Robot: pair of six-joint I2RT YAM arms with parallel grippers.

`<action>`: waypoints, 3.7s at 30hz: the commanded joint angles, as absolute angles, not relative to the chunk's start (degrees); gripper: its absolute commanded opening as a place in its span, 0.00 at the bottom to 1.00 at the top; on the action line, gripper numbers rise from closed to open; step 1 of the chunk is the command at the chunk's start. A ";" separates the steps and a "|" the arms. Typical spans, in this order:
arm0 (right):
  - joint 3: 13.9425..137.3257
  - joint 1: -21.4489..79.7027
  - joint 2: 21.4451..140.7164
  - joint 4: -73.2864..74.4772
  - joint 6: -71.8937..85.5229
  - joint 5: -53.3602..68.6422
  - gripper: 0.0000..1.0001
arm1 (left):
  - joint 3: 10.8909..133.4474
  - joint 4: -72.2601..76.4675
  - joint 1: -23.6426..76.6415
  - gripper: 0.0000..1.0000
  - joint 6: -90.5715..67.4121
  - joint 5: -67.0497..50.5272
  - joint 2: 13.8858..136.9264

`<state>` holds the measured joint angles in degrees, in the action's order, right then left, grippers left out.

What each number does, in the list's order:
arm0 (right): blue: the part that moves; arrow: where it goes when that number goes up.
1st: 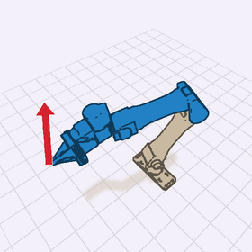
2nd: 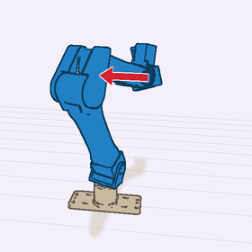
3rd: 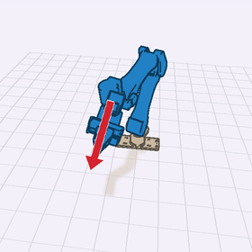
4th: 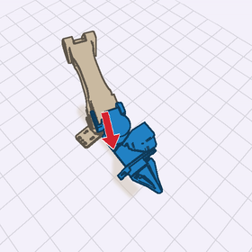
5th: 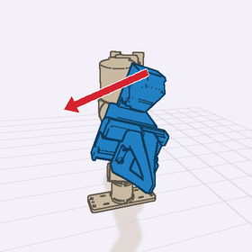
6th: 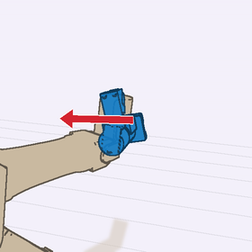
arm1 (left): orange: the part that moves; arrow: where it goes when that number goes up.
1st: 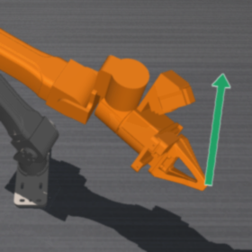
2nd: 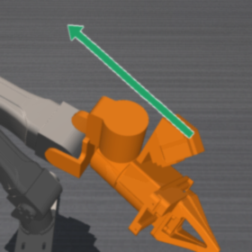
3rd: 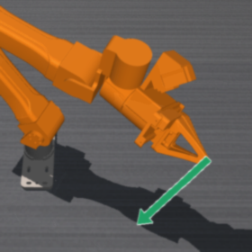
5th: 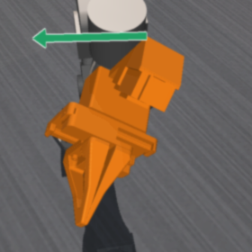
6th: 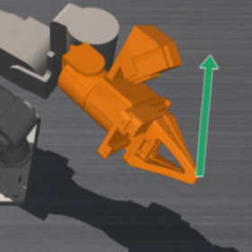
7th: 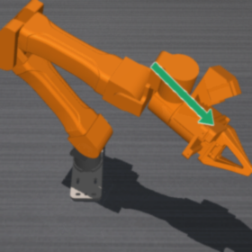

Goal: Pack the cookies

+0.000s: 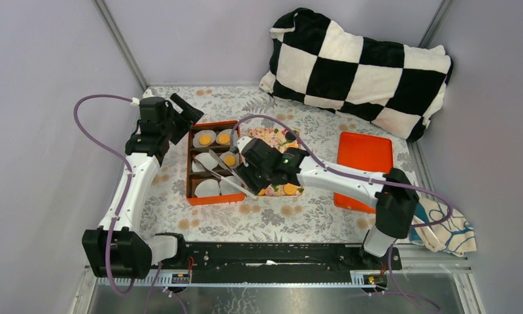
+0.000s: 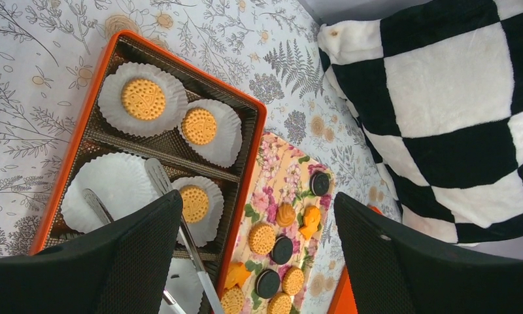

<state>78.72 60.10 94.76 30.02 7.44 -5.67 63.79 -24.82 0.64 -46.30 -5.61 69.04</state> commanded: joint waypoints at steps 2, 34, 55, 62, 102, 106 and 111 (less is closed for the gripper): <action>84.07 61.21 100.17 30.32 4.99 -2.21 0.61 | 62.53 -22.22 0.24 0.90 -45.22 -6.30 68.83; 97.39 61.59 119.03 32.34 3.10 -1.87 0.58 | 61.66 -22.24 0.21 0.90 -44.21 -5.94 70.53; 100.30 61.70 113.69 34.06 3.21 -6.15 0.29 | 61.98 -22.67 0.21 0.90 -43.73 -5.46 70.39; 99.02 61.87 106.15 32.79 3.77 -7.13 0.29 | 62.23 -23.00 0.25 0.90 -43.59 -4.99 69.93; 67.21 61.78 86.44 40.09 17.14 -23.82 0.46 | 61.92 -21.03 0.25 0.90 -45.35 -9.67 69.65; 66.19 61.80 87.64 38.91 17.31 -22.65 0.46 | 61.73 -20.97 0.23 0.90 -45.44 -9.84 69.87; 67.05 61.76 90.34 38.29 17.32 -20.03 0.50 | 61.53 -21.02 0.23 0.90 -45.53 -9.91 69.86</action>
<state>66.46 61.45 88.55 40.01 16.45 -22.24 62.13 -23.09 0.64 -45.08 -8.95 70.43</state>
